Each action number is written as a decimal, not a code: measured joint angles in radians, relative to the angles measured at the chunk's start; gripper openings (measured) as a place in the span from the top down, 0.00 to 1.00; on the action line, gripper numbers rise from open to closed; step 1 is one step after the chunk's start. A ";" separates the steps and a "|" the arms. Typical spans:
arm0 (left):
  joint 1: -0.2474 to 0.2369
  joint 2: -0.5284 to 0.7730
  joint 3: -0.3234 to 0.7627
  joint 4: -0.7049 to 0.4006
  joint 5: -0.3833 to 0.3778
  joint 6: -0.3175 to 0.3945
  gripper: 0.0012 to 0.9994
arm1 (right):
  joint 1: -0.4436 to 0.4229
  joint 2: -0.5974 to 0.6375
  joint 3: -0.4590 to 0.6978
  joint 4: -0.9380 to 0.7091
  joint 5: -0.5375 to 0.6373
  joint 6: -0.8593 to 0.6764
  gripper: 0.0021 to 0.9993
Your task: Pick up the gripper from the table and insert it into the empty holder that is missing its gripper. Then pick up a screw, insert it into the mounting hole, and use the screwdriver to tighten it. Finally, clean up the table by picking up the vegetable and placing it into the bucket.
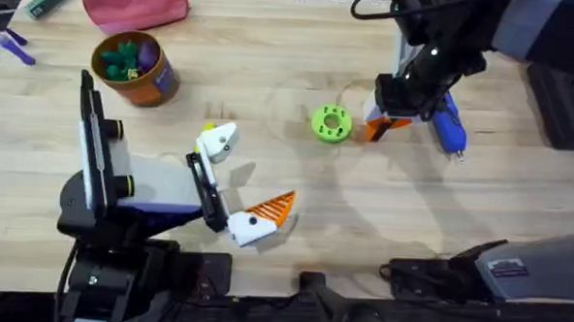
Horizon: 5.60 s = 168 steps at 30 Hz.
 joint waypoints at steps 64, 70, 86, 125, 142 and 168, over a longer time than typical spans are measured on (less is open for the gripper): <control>0.000 0.000 0.000 0.000 0.003 0.000 0.05 | -0.189 -0.572 -0.802 1.545 -1.158 0.643 0.99; 0.000 0.000 0.000 0.000 0.003 0.000 0.05 | -0.190 -0.429 -0.803 1.588 -1.329 0.693 0.99; 0.000 0.000 0.000 0.000 0.003 0.000 0.05 | -0.151 -0.092 -0.779 1.743 -1.558 0.712 0.99; 0.000 0.000 0.000 0.000 0.003 0.000 0.05 | 0.048 0.110 -0.531 1.750 -1.564 0.675 0.99; 0.000 0.000 0.000 0.000 0.003 0.000 0.05 | 0.064 0.110 -0.526 1.749 -1.564 0.707 0.99; 0.000 0.000 0.000 0.000 0.003 0.000 0.05 | 0.091 0.110 -0.519 1.747 -1.554 0.756 0.99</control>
